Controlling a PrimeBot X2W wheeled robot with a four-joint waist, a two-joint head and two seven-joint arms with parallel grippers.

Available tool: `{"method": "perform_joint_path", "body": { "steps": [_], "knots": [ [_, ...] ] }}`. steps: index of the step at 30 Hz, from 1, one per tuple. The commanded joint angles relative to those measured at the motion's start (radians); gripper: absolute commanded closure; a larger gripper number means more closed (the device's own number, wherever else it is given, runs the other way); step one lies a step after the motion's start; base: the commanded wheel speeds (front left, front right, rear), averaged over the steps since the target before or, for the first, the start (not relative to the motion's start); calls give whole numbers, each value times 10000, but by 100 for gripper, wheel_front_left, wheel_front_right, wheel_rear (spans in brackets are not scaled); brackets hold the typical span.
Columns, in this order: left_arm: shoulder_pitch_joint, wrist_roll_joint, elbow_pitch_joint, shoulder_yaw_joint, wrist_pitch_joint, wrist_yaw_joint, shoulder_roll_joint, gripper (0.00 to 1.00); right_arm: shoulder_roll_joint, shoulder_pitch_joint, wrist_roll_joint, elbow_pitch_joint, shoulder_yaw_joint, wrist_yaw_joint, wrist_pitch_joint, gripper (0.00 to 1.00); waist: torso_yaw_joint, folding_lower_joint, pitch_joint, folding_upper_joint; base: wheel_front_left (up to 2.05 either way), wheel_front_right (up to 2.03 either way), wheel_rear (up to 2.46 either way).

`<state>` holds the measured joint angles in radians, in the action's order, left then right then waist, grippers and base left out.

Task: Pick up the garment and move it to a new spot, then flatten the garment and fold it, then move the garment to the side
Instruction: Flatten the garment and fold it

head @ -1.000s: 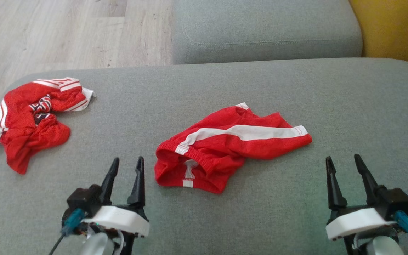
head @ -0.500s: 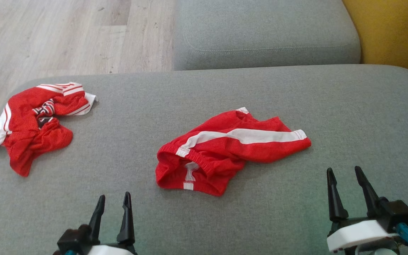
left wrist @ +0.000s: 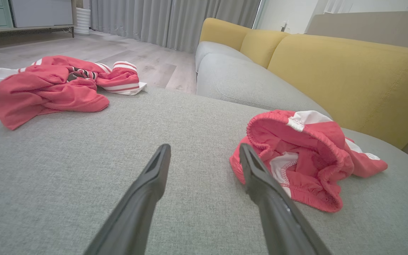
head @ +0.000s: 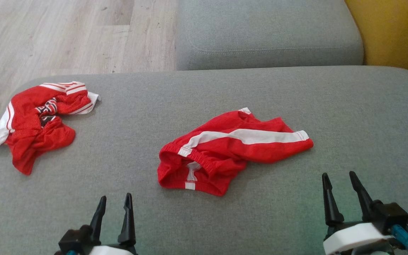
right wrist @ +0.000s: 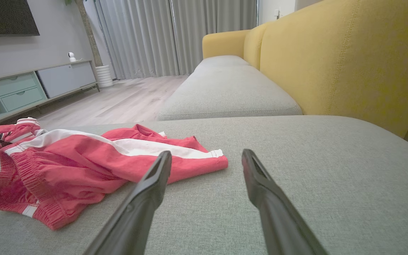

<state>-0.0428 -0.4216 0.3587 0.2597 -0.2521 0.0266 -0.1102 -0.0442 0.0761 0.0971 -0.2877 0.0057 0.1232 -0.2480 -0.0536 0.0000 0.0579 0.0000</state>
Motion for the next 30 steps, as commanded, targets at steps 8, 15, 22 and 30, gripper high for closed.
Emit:
{"method": "perform_joint_path", "body": {
  "steps": [8,15,22,30],
  "knots": [
    [545,23,-269,-174,-37,-77,-111,0,-60,-379,75,235,322,75,-137,0,8,0,-35,0,0,0,0],
    [941,-194,-718,398,446,129,225,0,-60,-468,-4,273,302,75,-137,0,91,0,-157,0,0,0,0],
    [1845,-801,-411,1678,1362,521,544,0,-60,-676,-66,241,462,75,-137,0,472,0,-381,0,0,0,0],
    [2939,-1741,840,2464,1606,421,595,0,-60,-941,-133,188,584,75,-137,0,1274,0,-845,0,0,0,0]
  ]
}}
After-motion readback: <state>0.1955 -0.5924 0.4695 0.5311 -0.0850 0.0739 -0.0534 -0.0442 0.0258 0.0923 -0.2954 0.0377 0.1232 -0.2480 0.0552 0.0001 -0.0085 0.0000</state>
